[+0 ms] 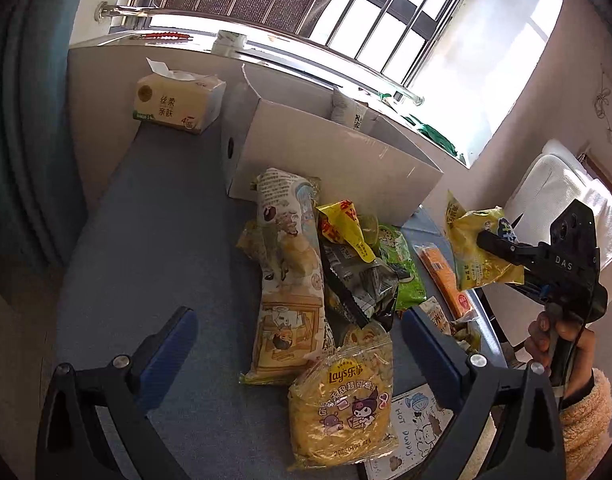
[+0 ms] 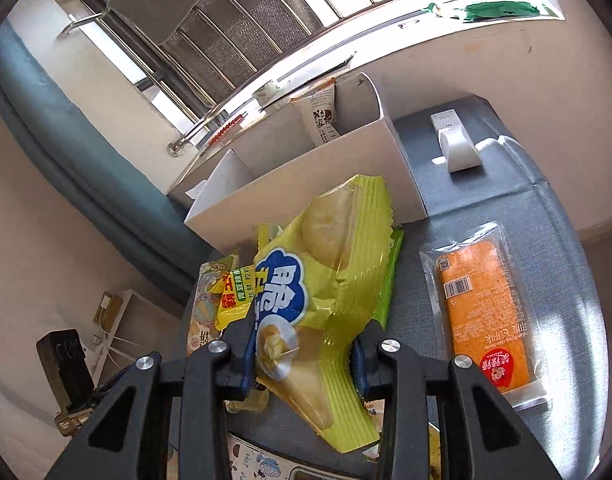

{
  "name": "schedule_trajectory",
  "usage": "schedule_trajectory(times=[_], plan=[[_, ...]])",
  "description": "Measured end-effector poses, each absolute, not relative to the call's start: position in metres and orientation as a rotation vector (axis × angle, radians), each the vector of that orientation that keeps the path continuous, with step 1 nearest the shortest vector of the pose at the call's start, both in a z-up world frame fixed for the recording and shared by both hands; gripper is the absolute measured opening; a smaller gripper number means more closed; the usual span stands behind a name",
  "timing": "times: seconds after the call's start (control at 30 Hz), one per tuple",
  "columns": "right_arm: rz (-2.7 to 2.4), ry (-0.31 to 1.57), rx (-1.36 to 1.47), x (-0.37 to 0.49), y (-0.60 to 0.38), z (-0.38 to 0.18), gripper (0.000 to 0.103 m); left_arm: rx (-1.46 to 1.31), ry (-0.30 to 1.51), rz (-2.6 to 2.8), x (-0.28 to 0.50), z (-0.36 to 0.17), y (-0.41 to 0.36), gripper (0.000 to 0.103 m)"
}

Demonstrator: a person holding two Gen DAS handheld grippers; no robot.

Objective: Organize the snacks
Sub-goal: 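Grasp tall cracker bag with left tool while right tool grasps yellow-green chip bag, drop both in box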

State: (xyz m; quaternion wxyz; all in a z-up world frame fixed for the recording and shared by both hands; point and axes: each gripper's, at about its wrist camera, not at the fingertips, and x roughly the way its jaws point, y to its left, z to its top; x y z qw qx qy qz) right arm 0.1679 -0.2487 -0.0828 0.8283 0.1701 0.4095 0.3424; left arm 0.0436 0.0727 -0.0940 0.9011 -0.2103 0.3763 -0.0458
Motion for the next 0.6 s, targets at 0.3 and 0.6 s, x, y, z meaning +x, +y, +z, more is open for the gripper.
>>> schedule_trajectory(times=[0.3,0.6], plan=[[0.789,0.812,0.395,0.120,-0.268,-0.067,0.039,-0.434,0.960,-0.141,0.111,-0.127,0.071,0.090],[0.785,0.845,0.416,0.115,-0.276,-0.084,0.039,-0.352,0.883,-0.152,0.098,-0.119,0.069,0.031]])
